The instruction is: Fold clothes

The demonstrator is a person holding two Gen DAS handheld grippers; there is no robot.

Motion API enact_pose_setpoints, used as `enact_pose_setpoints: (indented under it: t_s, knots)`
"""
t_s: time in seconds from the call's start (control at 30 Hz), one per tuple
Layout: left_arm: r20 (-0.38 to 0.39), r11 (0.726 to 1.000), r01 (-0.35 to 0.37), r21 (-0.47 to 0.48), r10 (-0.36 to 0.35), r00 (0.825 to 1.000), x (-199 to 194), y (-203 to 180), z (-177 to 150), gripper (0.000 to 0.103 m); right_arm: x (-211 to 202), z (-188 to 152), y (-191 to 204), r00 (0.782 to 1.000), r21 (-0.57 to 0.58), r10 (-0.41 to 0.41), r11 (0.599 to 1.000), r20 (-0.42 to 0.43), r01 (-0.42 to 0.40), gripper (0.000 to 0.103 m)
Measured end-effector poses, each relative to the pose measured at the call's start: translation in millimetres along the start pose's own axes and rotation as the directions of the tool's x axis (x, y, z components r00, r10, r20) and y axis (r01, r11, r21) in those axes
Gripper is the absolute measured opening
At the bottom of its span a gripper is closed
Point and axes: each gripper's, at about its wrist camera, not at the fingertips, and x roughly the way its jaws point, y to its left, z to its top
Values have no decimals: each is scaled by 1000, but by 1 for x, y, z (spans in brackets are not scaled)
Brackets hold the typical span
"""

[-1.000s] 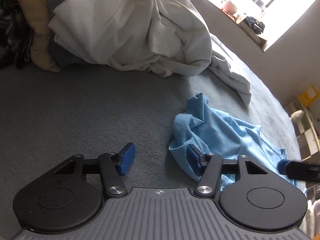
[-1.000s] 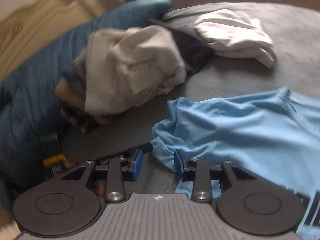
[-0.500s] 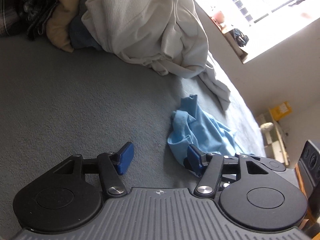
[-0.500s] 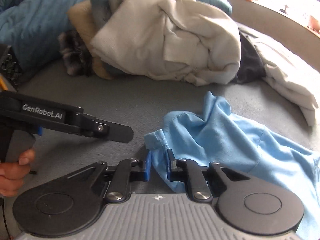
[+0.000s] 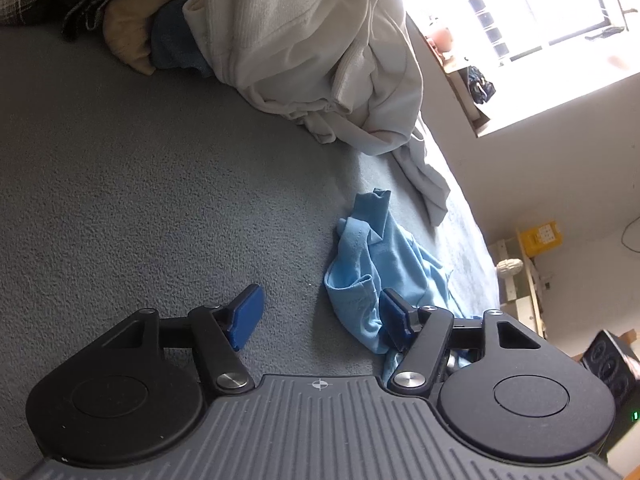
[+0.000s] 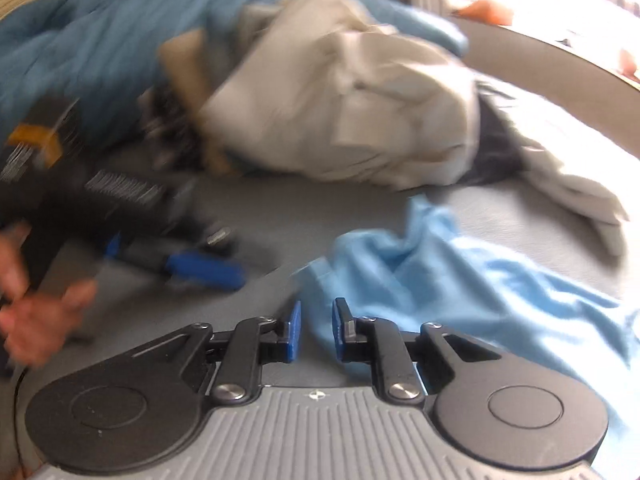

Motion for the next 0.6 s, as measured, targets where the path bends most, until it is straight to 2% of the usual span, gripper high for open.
enact_pose_setpoints:
  t_s: [0.07,0.17,0.27,0.43,0.6]
  knots:
    - [-6,1000,12,-22,-12,1000,1,1,1,66,9,1,-10,999,53,18,998,-30,-17,35]
    - [-24,997,39,-61,-41,999,2,3,2,66,19,-1,-15,995,96,65,994,-77,-57,35]
    - [-38,996,48,-71,-51,998,4,4,2,66,12,-7,-4,993,37,95,995,-69,-93,35]
    - [-56,999,42,-23,-43,997,12,-5,0,66,19,-18,16,994,-85,62,994,-85,-70,35]
    - [-62,997,6,71,-2,998,22,-20,-4,64,22,-24,19,996,-79,61,995,-66,-67,35]
